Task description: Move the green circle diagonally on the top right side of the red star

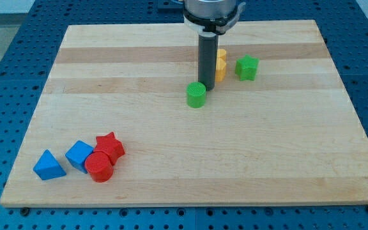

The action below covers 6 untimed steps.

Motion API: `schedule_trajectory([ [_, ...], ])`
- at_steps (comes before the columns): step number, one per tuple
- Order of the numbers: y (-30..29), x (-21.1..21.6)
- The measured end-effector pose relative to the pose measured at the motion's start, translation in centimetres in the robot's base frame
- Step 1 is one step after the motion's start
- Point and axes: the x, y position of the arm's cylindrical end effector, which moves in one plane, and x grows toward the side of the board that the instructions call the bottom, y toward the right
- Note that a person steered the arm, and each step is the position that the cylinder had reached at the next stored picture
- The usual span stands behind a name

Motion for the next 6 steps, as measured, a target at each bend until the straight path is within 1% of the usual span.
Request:
schedule_trajectory([
  [3, 0.0, 5.2],
  [4, -0.7, 5.9],
  [5, -1.8, 6.9],
  [6, -4.6, 7.2],
])
